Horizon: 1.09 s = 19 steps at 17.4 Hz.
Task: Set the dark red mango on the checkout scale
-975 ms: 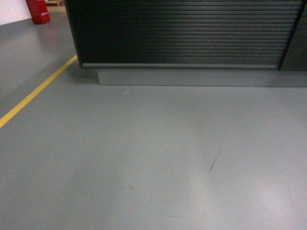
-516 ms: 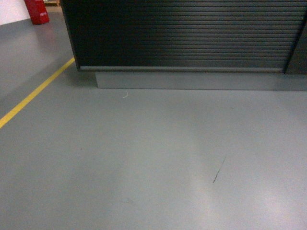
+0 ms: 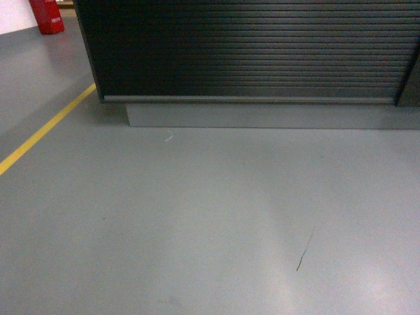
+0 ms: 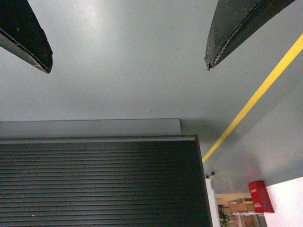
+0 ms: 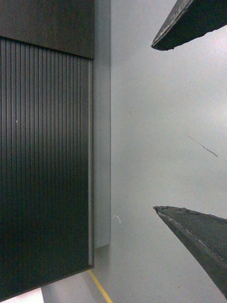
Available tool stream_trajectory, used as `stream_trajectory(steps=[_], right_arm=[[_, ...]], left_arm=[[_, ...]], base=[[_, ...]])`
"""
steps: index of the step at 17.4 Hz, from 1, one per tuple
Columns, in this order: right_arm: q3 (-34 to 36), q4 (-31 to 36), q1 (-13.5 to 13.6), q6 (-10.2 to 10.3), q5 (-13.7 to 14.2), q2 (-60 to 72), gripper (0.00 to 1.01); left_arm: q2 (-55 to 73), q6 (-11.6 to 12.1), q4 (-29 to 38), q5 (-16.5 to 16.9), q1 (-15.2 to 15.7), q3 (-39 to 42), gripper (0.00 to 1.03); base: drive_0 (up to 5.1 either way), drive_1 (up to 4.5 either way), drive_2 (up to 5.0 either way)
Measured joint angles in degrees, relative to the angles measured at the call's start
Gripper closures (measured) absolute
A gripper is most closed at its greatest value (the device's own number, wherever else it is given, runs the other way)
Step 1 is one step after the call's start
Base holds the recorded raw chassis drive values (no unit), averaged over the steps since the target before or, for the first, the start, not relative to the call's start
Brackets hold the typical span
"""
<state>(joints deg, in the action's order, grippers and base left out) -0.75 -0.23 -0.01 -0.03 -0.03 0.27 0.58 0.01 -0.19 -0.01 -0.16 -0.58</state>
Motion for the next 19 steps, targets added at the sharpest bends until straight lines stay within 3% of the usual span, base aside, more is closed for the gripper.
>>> stream_trajectory(steps=[19], right_arm=[[0.00,0.02,0.00,0.00,0.02,0.00,0.03]], left_arm=[[0.00,0.00,0.00,0.02,0.00,0.00,0.05]], base=[[0.0,2.20,-2.2]])
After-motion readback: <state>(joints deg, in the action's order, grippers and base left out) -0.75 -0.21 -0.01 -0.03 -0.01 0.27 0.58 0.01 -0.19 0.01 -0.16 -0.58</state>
